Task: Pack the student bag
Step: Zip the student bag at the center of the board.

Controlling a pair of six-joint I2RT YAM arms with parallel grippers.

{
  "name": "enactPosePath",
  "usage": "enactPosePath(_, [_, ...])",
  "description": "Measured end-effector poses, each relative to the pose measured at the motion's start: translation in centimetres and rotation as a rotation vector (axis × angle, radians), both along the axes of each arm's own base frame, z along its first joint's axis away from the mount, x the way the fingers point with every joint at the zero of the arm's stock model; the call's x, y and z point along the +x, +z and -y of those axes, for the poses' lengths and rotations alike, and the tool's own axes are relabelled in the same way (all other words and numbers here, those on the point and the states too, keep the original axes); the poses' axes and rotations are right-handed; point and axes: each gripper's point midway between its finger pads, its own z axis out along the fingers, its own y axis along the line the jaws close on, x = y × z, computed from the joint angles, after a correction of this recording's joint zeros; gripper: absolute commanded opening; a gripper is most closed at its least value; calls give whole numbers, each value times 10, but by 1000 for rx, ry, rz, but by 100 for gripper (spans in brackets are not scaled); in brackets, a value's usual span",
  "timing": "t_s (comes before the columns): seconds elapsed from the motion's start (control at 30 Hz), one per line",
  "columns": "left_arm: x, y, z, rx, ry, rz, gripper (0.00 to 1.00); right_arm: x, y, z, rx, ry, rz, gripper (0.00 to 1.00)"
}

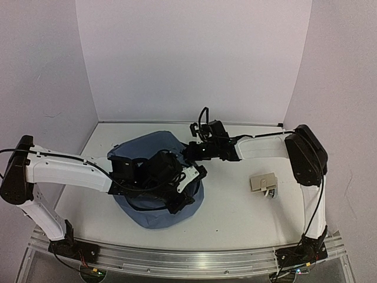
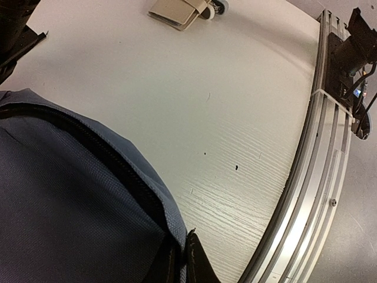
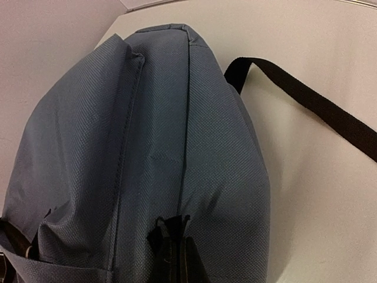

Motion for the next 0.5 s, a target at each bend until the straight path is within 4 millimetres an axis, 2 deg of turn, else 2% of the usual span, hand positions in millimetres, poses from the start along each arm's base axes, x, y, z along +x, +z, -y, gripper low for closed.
enactPosePath(0.03, [0, 0, -1, 1, 9, -5, 14, 0, 1, -1, 5, 5, 0, 2])
enactPosePath(0.13, [-1, 2, 0, 0, 33, -35, 41, 4, 7, -1, 19, -2, 21, 38])
enactPosePath(0.17, [-1, 6, 1, -9, 44, -47, 51, 7, 10, 1, 26, -11, 31, 46])
enactPosePath(0.23, [2, 14, 2, -31, 66, -70, 69, 10, 19, 11, 35, -31, 54, 57])
enactPosePath(0.3, [14, 24, -2, -61, 106, -91, 83, 3, 30, 25, 41, -48, 55, 64])
enactPosePath(0.4, [54, 41, -23, -107, 225, -107, 94, -11, 55, 48, 59, -70, 66, 71])
enactPosePath(0.5, [111, 59, -55, -145, 386, -92, 98, -32, 78, 62, 101, -78, 65, 74])
